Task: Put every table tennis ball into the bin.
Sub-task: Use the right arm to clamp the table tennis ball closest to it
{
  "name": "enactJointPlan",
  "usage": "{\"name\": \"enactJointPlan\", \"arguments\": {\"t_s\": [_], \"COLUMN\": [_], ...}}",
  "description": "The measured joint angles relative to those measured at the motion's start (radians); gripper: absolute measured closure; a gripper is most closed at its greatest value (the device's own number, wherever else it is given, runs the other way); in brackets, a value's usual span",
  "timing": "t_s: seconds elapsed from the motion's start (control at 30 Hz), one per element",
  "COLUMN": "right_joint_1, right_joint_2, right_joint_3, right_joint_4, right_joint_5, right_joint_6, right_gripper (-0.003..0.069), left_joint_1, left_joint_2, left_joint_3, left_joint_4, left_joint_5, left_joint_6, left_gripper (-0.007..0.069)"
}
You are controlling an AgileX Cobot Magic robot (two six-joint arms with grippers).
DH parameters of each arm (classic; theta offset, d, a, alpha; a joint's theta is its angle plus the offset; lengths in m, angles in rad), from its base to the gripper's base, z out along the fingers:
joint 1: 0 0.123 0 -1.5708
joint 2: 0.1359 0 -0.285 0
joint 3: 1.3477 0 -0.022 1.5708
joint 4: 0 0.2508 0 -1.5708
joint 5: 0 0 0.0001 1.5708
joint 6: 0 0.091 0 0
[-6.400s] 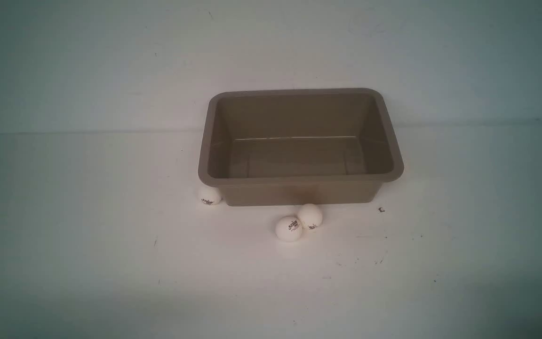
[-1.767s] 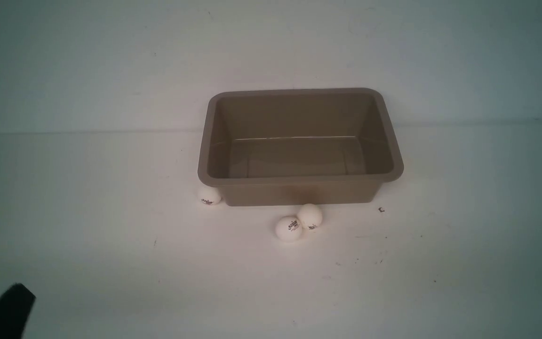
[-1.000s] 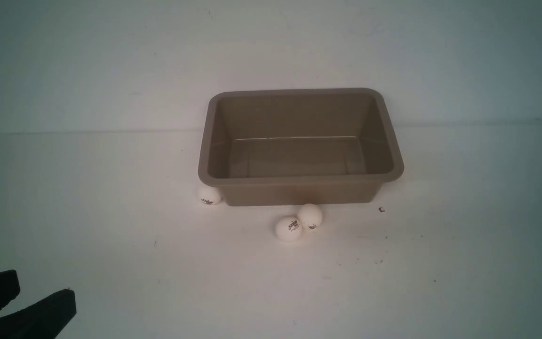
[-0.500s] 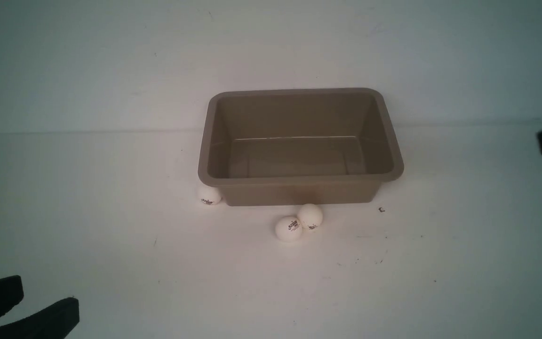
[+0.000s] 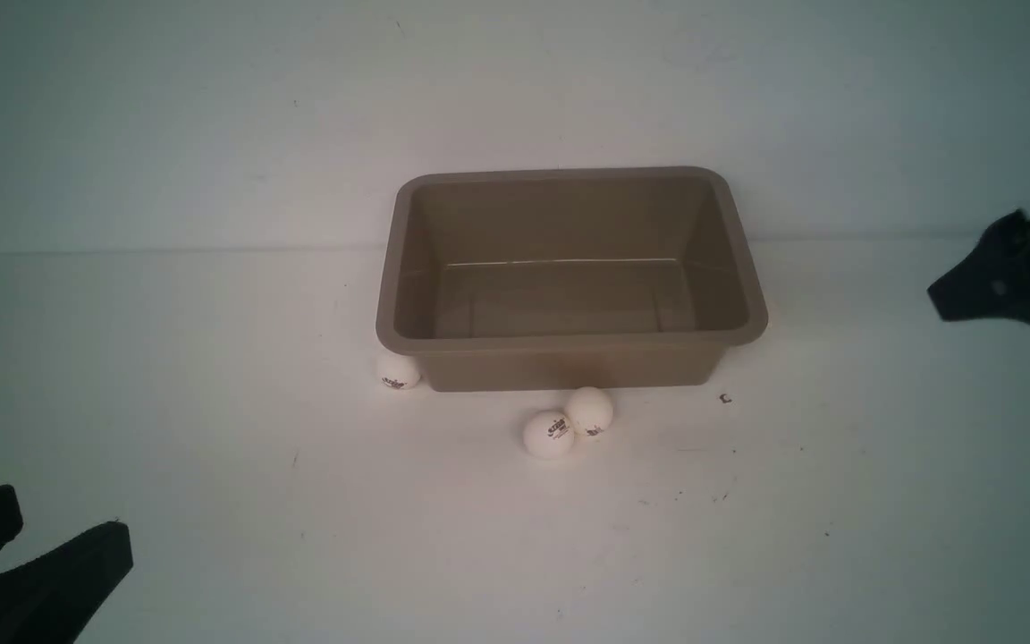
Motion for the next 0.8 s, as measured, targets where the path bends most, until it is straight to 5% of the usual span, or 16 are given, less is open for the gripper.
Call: {"name": "enactJointPlan", "arguments": {"t_s": [0.3, 0.6, 0.8], "right_joint_1": [0.0, 0.0, 0.0], "right_joint_2": [0.155, 0.279, 0.373], "right_joint_3": [0.0, 0.0, -0.001], "right_joint_4": [0.084, 0.399, 0.599], "right_joint_5": [-0.243, -0.324, -0.324], "right_joint_6": [-0.213, -0.726, -0.885], "right_gripper": [0.0197, 0.0197, 0.0197], "left_joint_1": [0.0, 0.0, 0.0], "left_joint_2": [0.0, 0.0, 0.0], "left_joint_3": [0.0, 0.0, 0.0], "left_joint_4": [0.0, 0.0, 0.0], "left_joint_5": [0.019, 0.037, 0.049], "left_joint_6": [0.0, 0.0, 0.0], "left_gripper": [0.0146, 0.0146, 0.0146]}}
